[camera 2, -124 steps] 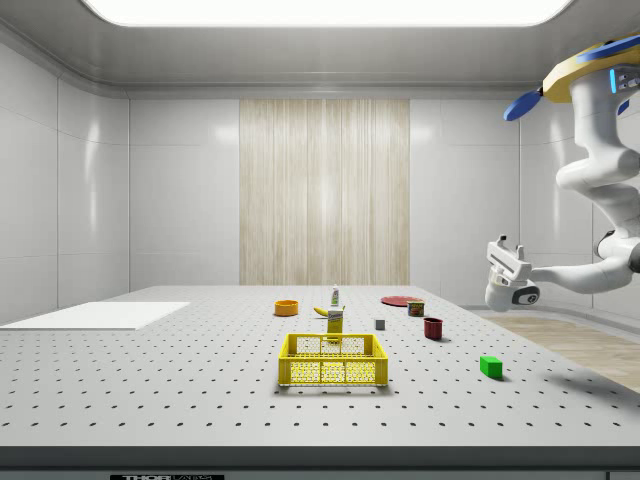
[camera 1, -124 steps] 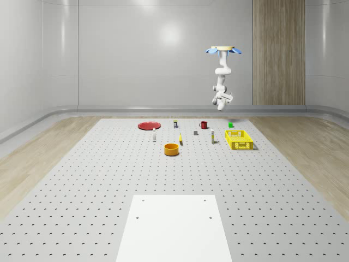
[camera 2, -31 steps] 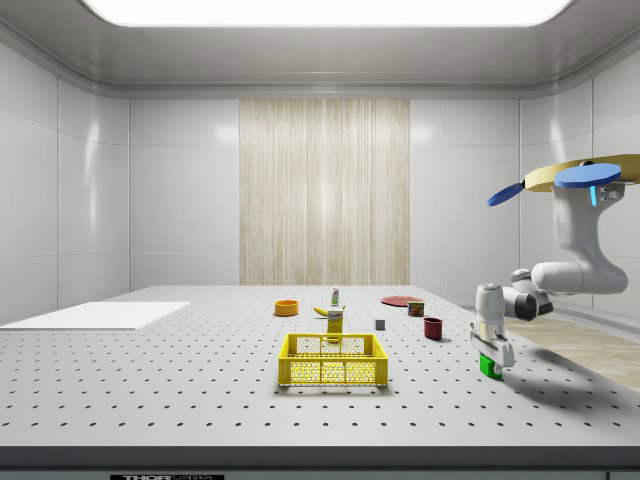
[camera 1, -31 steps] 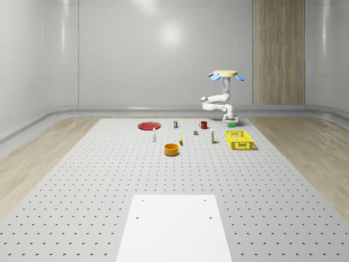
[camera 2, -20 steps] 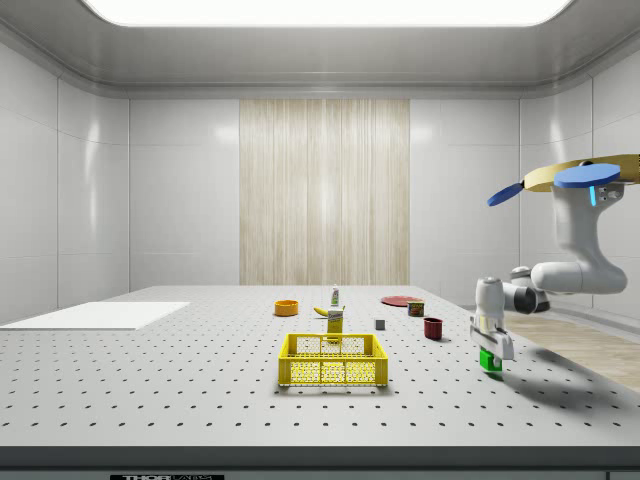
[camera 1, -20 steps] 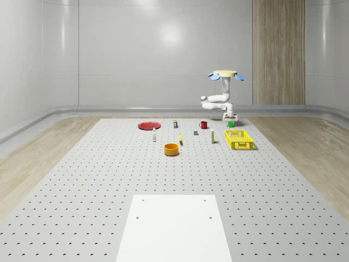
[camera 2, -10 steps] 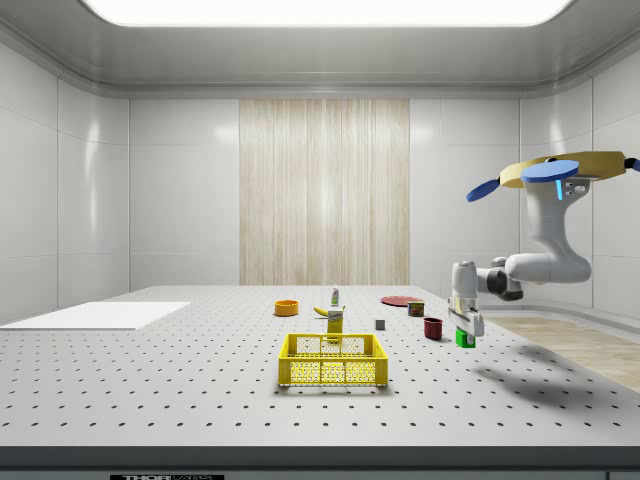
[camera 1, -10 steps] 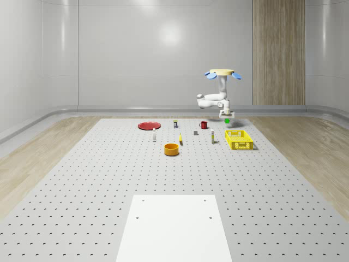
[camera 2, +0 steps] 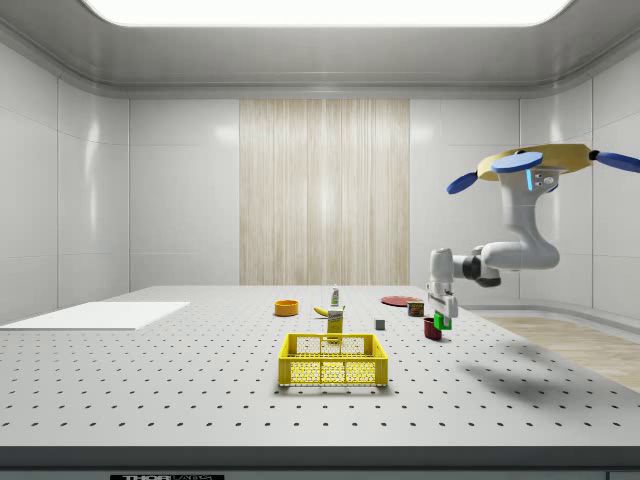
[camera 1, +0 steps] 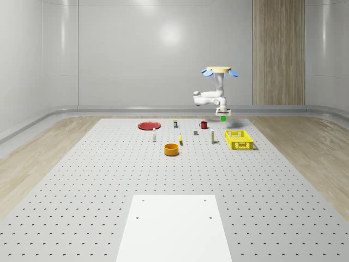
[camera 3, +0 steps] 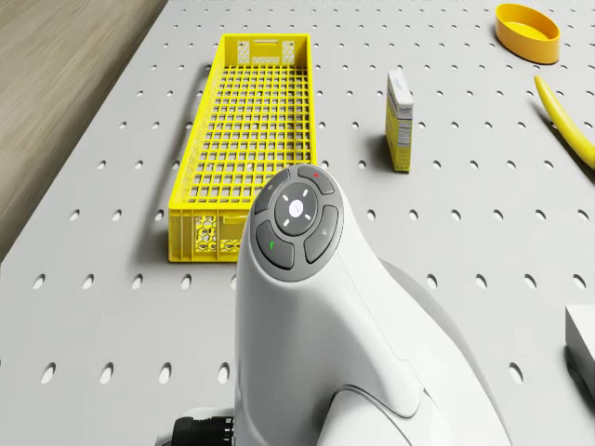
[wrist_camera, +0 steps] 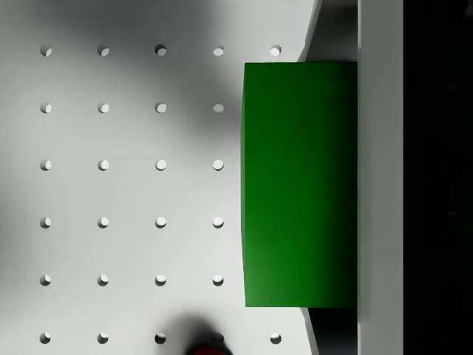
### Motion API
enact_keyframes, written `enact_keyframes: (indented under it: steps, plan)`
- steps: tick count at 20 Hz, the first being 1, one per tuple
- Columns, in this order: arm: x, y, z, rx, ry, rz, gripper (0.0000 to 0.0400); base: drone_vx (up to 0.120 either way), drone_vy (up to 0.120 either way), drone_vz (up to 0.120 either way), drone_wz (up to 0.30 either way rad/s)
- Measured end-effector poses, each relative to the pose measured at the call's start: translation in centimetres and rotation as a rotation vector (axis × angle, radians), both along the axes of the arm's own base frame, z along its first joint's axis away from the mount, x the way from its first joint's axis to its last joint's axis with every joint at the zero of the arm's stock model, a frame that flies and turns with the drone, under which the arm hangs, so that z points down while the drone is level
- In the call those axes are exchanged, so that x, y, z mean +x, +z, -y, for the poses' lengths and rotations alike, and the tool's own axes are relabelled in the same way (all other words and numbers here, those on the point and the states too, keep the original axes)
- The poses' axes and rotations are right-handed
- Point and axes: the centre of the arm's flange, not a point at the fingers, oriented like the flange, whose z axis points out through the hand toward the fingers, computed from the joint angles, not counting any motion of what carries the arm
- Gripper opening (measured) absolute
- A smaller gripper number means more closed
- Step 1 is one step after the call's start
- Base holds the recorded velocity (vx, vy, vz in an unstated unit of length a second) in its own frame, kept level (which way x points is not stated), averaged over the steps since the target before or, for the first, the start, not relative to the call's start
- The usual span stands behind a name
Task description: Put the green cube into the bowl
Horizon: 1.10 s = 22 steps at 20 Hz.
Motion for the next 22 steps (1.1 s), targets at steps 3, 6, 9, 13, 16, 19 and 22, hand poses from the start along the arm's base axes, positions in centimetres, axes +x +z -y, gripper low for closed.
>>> enact_keyframes:
  steps: [3,6,9,13,16,19,22]
  plan:
    - [0.00,-0.02,0.00,0.000,-0.001,0.000,0.0250,0.120,-0.120,0.053,0.000]
    - [0.00,-0.02,0.00,0.000,-0.001,0.000,0.0250,0.120,-0.120,0.120,0.000]
    - [0.00,-0.03,0.00,0.000,-0.002,0.000,0.0250,0.120,-0.120,0.013,0.000]
    - [0.00,-0.03,0.00,0.000,-0.002,0.000,0.0250,0.120,-0.120,0.000,0.000]
    - [0.00,-0.03,0.00,0.000,-0.002,0.000,0.0250,0.120,-0.120,0.000,0.000]
    - [0.00,-0.03,0.00,0.000,-0.002,0.000,0.0250,0.120,-0.120,0.000,0.000]
    - [0.00,-0.03,0.00,0.000,-0.002,0.000,0.0250,0.120,-0.120,0.000,0.000]
